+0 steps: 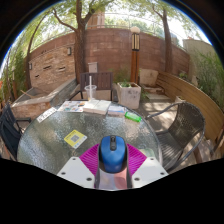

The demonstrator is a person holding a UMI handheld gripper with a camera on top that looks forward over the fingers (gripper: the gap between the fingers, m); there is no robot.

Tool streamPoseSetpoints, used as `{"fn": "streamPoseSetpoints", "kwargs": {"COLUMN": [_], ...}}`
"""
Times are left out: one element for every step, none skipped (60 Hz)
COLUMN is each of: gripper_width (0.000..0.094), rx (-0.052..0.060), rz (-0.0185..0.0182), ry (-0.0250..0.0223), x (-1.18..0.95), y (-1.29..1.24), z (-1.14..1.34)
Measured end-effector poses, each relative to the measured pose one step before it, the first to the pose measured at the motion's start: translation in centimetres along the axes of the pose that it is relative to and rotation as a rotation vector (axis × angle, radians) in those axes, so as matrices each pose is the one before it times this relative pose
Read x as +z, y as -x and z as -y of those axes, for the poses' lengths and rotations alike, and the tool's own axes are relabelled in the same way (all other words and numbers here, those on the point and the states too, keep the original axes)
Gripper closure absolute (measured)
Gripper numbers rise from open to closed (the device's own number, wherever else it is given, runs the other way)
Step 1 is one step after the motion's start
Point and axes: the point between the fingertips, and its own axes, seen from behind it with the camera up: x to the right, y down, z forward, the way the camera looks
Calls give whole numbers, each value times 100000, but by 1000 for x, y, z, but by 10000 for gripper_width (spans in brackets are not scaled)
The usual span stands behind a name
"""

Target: Arrange mouse

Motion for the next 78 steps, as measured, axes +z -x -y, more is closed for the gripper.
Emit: {"fn": "streamPoseSetpoints", "kwargs": {"gripper_width": [578, 576, 576, 573, 573, 571, 570, 557, 547, 527, 519, 498, 474, 455, 441, 427, 410, 383, 342, 285, 211, 132, 64, 93, 113, 115, 107, 91, 74, 71, 81, 88, 92, 90, 87, 88, 86, 89, 88, 89, 89, 88, 87, 86, 84, 87, 85, 87, 89, 89, 89, 89, 88, 88, 90, 88, 87, 88, 86, 86, 88, 87, 86, 87, 86, 85, 84, 84, 82, 86, 86, 86, 87, 86, 84, 83, 83, 82], "rx": [-692, -606, -409, -151, -31, 174, 32, 88, 90, -141, -95, -146, -61, -25, 179, 293, 351, 200, -101, -556, -505, -569, -412, -379, -246, -74, 14, 36, -53, -163, -109, -260, -463, -393, -404, -410, -344, -312, -202, -92, -26, 38, 18, 7, -70, -68, -82, -156, -220, -185, -186, -142, -132, -124, -40, -106, -190, -238, -292, -159, -239, -273, -226, -195, -115, -91, 52, 62, 47, 6, 25, -6, -122, -145, -141, 3, -44, -181], "rz": [-296, -209, -156, -62, -74, 109, 185, 261, 305, 226, 324, 521, 601, 477, 399, 27, -395, -418, -503, -231, -233, -197, -212, -347, -308, -308, -358, -255, -118, -101, -174, -219, -454, -351, -549, -569, -564, -399, -530, -571, -605, -573, -503, -383, -300, -279, -277, -306, -401, -392, -357, -276, -216, -213, -153, -95, -61, -70, -139, -129, -203, -267, -268, -215, -97, -52, 83, 35, 44, 103, 140, 12, -263, -297, -167, 48, 122, 36], "ry": [2631, 2378, 2048, 1737, 1249, 1286, 1394, 1293, 1193, 990, 975, 1226, 1110, 1112, 599, 324, -341, -482, -608, -261, -877, -738, -508, -550, -465, -445, -490, -576, -660, -383, -702, -474, -883, -740, -773, -831, -891, -832, -797, -794, -720, -719, -705, -668, -581, -576, -537, -329, -271, -213, -233, -236, -311, -278, -134, -10, -25, -251, -301, -319, -330, -248, -164, -122, -156, -377, -214, -150, -63, -8, -13, -24, -141, 171, 166, 74, -141, -190], "x": [548, 439, 371, 324, 828, 369, 330, 249, 195, 612, 197, 137, 97, 28, 9, -60, -78, -166, -266, -378, -430, -383, -467, -354, -406, -438, -489, -516, -566, -846, -629, -734, -757, -695, -747, -820, -852, -817, -943, -891, -912, -913, -918, -889, -969, -863, -854, -976, -757, -784, -808, -771, -1135, -648, -663, -622, -610, -736, -567, -854, -517, -520, -534, -499, -471, 14, -541, -352, -323, -308, -270, -248, 4, -166, -146, -100, -79, -123], "y": [-610, -560, -481, -428, -202, -206, -205, -126, -129, -141, -60, -2, 26, 174, 39, -63, -128, -95, -96, -70, 95, 66, 85, 27, 12, 11, 15, 50, 58, 148, 83, 22, 228, 101, 63, 32, 51, -49, 78, 12, 27, 45, 80, 96, 84, 104, 101, 98, 69, 48, 47, 75, 80, 53, 69, 79, 91, 166, 46, 63, 31, 14, 6, -30, -31, 152, 48, 21, 31, 13, 33, 2, 154, -58, -17, 36, 20, 51], "z": [-1246, -1140, -1032, -974, -1823, -640, -685, -652, -557, -950, -455, -498, -417, -514, -191, -111, 48, 92, 148, 678, -27, 137, 169, 155, 149, 170, 166, 201, 220, 514, 148, 381, 146, 215, 200, 228, 259, 333, 230, 192, 175, 168, 149, 102, 50, 118, 82, 73, 8, -9, -10, -44, -126, 4, -26, -75, -74, -335, -28, 60, 2, -27, -26, -20, -17, -261, 62, 7, -19, -22, -5, -22, -175, 44, -8, 4, 16, 33]}}
